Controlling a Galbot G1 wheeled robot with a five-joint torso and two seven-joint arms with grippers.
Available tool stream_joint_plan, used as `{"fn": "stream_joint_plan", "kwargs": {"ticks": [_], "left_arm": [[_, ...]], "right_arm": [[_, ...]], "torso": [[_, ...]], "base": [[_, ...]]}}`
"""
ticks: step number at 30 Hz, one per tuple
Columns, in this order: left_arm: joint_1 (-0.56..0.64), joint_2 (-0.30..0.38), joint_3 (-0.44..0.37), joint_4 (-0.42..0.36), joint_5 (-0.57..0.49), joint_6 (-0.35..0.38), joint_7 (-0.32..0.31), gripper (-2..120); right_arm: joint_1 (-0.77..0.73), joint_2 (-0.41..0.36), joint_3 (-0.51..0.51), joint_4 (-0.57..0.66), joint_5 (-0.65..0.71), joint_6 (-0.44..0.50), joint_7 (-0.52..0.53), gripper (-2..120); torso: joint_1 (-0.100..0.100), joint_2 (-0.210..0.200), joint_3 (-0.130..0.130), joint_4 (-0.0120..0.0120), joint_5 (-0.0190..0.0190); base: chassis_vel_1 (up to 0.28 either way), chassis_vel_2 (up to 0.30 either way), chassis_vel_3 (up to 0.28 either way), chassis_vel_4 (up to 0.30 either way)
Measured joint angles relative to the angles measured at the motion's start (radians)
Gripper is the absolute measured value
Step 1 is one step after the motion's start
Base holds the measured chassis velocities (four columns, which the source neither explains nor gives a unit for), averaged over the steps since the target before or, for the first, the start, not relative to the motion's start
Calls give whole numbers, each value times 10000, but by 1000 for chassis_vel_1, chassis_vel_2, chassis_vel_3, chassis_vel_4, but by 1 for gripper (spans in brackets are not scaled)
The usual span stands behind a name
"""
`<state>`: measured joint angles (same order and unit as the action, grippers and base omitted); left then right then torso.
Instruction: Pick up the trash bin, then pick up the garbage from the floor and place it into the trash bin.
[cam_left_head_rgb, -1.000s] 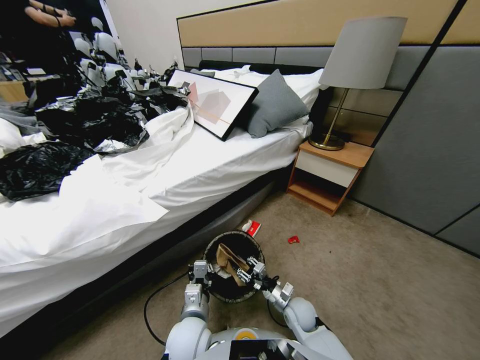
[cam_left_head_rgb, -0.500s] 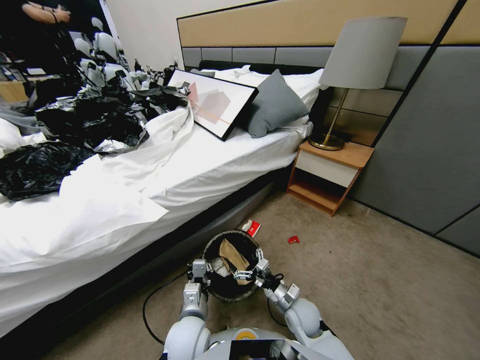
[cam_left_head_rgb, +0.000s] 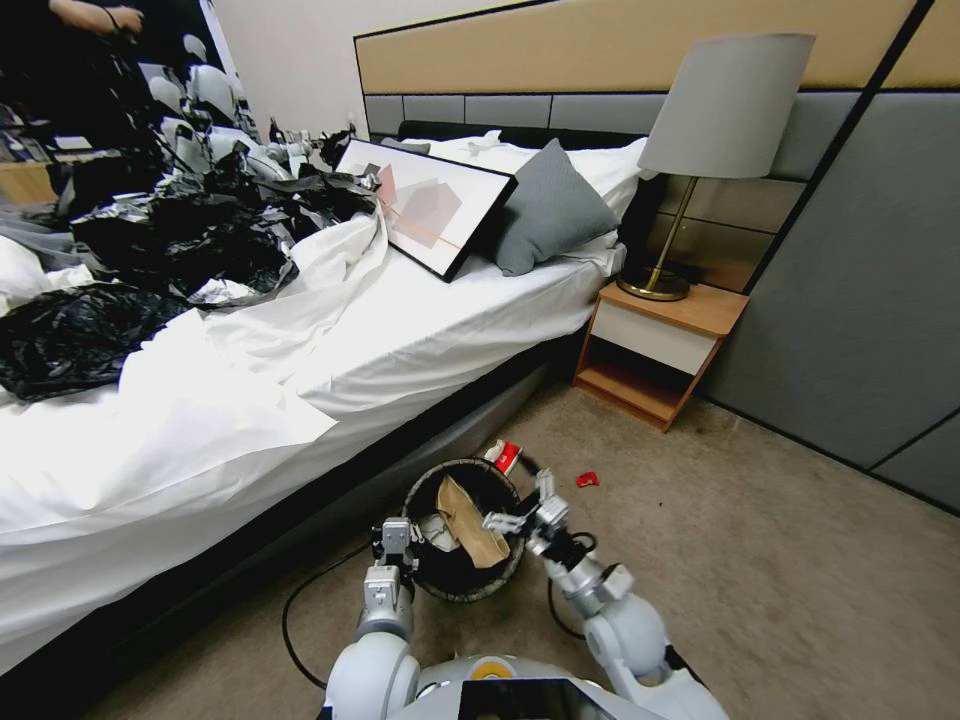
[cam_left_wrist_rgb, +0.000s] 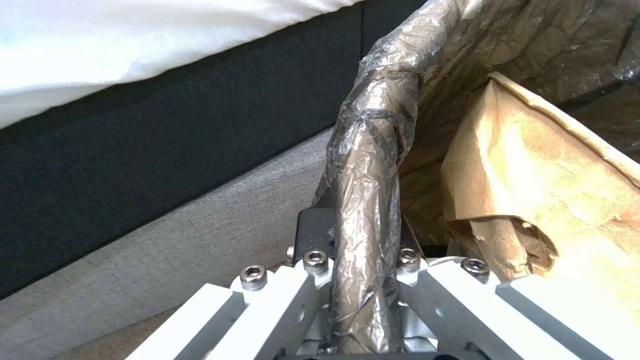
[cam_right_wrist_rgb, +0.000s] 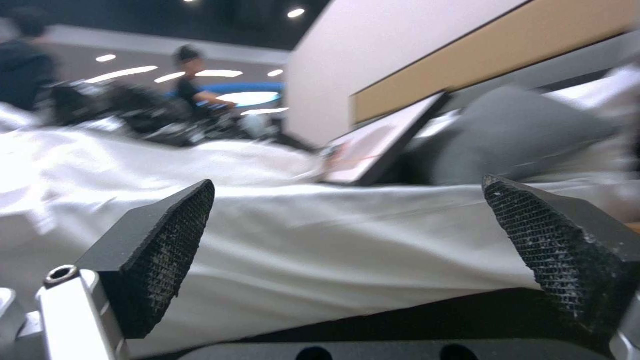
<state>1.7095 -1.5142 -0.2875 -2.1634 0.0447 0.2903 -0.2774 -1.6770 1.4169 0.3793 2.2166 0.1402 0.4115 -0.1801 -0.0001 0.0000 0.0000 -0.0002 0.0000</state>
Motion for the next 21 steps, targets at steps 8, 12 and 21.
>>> {"fn": "stream_joint_plan", "kwargs": {"ticks": [8,12,21], "left_arm": [[-27,-9,38,65,-17,-15,0,1],[62,22,-14,4,-26,-34,-5,1],[111,25,-1,-67,-26,-48,-12,1]], "right_arm": [[-814,852,912,-400,-116,1365,699,100],[-932,1057,1203,-803,39,1762,945,100],[-950,1333,1706,-1299,174,2239,1158,100]], "torso": [[0,0,0,1,0],[1,1,0,3,0],[0,0,0,2,0]], "base": [[0,0,0,0],[0,0,0,0],[0,0,0,0]]}}
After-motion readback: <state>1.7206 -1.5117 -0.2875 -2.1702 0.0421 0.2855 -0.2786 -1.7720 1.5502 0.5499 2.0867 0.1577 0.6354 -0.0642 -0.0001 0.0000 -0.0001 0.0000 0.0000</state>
